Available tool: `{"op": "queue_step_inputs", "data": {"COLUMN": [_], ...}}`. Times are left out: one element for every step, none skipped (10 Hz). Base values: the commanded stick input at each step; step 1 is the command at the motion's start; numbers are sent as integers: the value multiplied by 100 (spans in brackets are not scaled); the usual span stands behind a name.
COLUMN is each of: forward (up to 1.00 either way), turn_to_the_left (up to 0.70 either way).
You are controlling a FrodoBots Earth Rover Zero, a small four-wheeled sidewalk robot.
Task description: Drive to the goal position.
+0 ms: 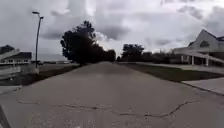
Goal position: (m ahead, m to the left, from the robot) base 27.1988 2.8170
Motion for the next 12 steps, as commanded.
{"op": "queue_step_inputs", "data": {"forward": [100, 100, 100, 100, 100, 100, 100, 100, 100, 100, 100, 100], "turn_to_the_left": [4, 4, 4, 4, 4, 4, 4, 4, 4, 4, 4, 3]}}
